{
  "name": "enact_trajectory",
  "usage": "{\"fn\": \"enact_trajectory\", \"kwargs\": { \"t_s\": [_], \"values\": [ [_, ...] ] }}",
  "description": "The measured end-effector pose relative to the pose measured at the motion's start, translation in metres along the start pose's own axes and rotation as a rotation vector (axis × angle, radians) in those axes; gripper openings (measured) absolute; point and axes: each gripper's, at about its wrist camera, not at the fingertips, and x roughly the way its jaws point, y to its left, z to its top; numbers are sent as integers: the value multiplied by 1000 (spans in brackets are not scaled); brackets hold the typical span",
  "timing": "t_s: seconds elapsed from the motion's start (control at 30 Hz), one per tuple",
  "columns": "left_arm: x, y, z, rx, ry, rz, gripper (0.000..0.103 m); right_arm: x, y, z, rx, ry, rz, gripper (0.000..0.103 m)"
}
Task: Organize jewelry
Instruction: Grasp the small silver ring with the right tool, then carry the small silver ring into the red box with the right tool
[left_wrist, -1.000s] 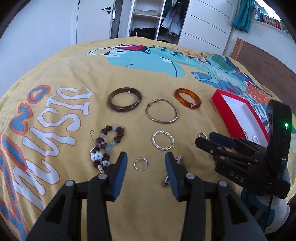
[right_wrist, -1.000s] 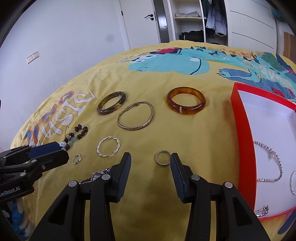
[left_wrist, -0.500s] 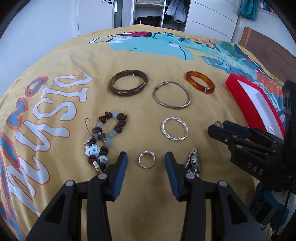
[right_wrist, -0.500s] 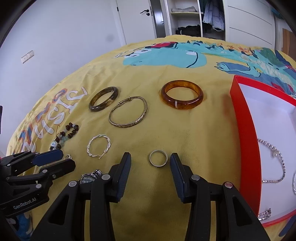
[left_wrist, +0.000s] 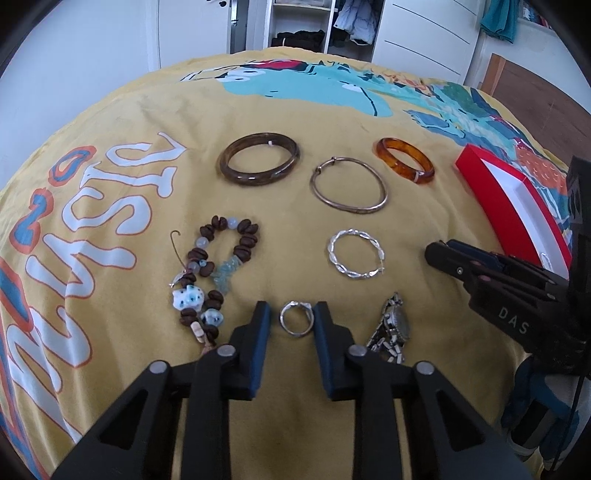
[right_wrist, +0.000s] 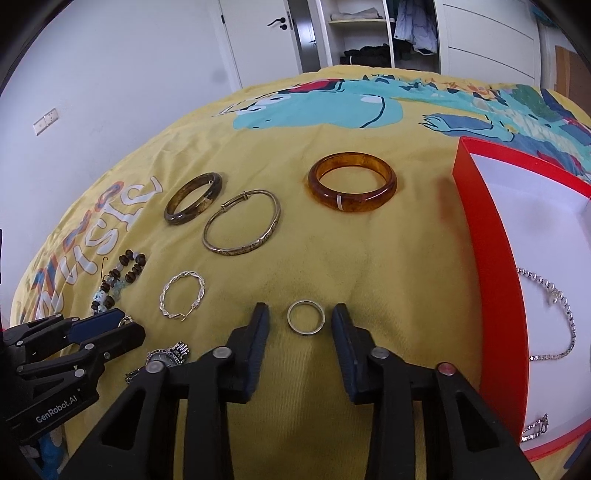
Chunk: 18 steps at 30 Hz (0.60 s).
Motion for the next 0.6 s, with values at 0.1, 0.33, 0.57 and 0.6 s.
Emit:
{"fn": "enact_trajectory", "kwargs": {
  "t_s": [0.1,0.33,0.57,0.6],
  "values": [
    [-1,-4,-1,19,-9,10,17,0,1,-1,-3,-1,3,21],
    [-9,-5,-1,23,-26,6,17,-9,0,-1,0,-22,12,20],
    [-25,-3,1,9,-41,12,17,-30,3,-2,8,-43,36,20],
    [-28,-3,2,8,-44,14,17,-35,4,-1,6,-46,40,20]
  ]
}}
